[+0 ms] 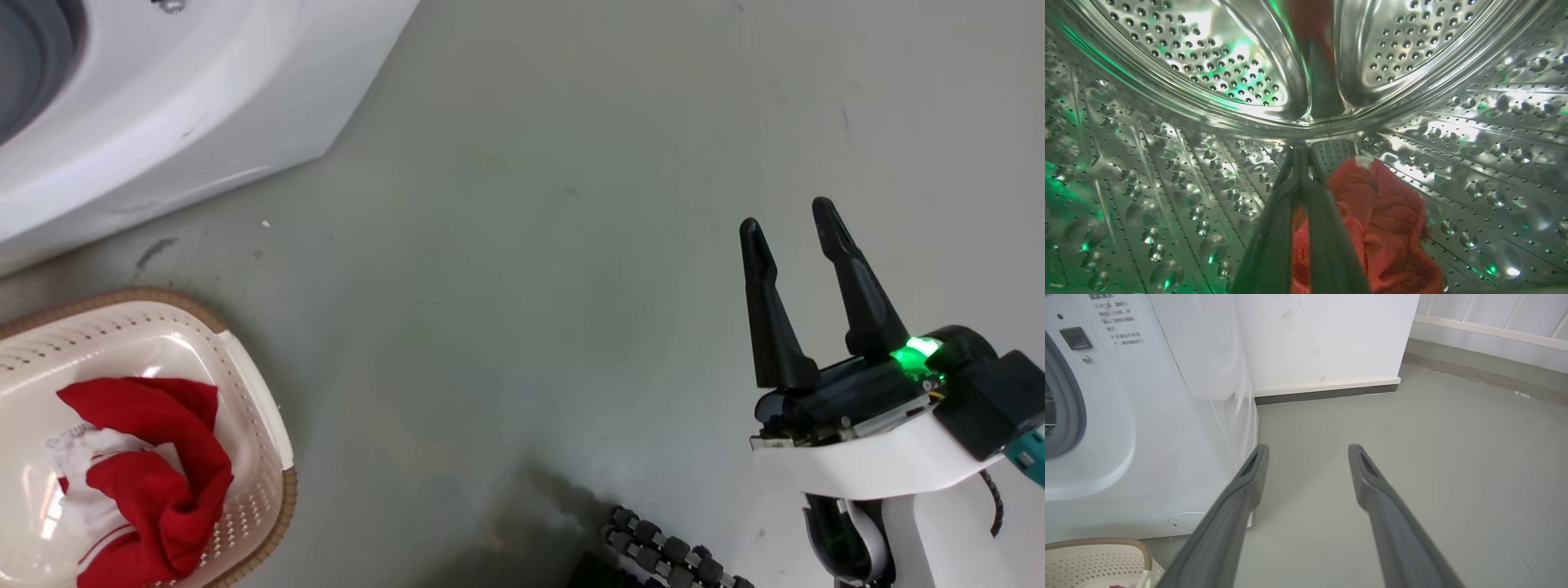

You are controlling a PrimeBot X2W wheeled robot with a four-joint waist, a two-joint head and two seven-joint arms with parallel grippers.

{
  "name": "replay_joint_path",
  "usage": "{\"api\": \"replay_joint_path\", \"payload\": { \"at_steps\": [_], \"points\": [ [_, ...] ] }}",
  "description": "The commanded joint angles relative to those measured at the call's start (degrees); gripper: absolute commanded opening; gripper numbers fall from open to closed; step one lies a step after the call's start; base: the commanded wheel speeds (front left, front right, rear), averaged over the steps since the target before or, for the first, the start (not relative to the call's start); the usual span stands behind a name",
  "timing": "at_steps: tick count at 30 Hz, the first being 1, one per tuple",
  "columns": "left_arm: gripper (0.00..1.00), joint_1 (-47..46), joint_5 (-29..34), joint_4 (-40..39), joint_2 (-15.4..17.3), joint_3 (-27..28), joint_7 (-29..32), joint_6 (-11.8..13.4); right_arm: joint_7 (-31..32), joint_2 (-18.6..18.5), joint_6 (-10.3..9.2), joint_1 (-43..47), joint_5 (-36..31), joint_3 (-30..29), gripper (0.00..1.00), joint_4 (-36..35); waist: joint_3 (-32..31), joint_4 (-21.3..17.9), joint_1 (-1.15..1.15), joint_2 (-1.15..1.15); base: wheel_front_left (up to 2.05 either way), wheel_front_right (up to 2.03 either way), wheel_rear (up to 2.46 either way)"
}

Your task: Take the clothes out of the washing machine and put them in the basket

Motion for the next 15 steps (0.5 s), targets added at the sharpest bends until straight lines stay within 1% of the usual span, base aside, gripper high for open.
{"api": "replay_joint_path", "payload": {
  "at_steps": [1,4,5,8,15],
  "points": [
    [0.00,2.0,-0.7,0.4,-0.6,0.5,-2.3,-0.4,-0.1,0.1,-0.06,-0.9,-0.3,-0.3,1.00,0.2,-1.5,0.2,0.00,0.00,0.00,0.00,0.00],
    [0.00,4.5,-1.7,0.8,-1.8,0.9,-6.6,-0.9,-0.1,0.1,-0.05,-1.3,-0.7,-1.0,1.00,0.2,-2.7,1.4,0.00,0.00,0.00,0.00,0.00],
    [0.00,4.5,-1.7,0.8,-1.8,0.9,-6.6,-0.9,-0.1,0.1,-0.05,-1.3,-0.7,-1.0,1.00,0.2,-2.7,1.4,0.00,0.00,0.00,0.00,0.00],
    [0.00,6.7,-2.8,0.8,-3.1,1.4,-10.3,-1.0,-0.1,0.1,-0.05,-1.6,-1.2,-1.4,1.00,0.3,-3.6,2.6,0.00,0.00,0.00,0.00,0.00],
    [0.00,12.1,-4.9,-0.6,-4.8,2.4,-14.8,-1.6,-0.1,0.1,-0.06,-1.5,-2.1,-2.2,1.00,0.6,-5.2,4.5,0.00,0.00,0.00,0.00,0.00]
  ]
}}
